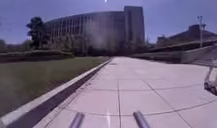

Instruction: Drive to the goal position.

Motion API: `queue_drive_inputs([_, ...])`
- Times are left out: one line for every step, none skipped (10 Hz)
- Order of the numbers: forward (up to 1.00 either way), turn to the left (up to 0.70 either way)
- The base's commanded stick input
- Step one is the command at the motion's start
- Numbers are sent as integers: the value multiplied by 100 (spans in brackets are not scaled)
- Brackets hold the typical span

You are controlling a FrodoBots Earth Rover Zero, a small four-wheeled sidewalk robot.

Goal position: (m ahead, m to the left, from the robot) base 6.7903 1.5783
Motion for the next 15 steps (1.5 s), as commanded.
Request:
queue_drive_inputs([100,0])
queue_drive_inputs([100,0])
queue_drive_inputs([100,0])
queue_drive_inputs([100,0])
queue_drive_inputs([100,0])
queue_drive_inputs([100,0])
queue_drive_inputs([100,0])
queue_drive_inputs([100,-27])
queue_drive_inputs([100,-27])
queue_drive_inputs([100,-27])
queue_drive_inputs([100,-27])
queue_drive_inputs([100,-27])
queue_drive_inputs([100,-27])
queue_drive_inputs([100,-11])
queue_drive_inputs([44,0])
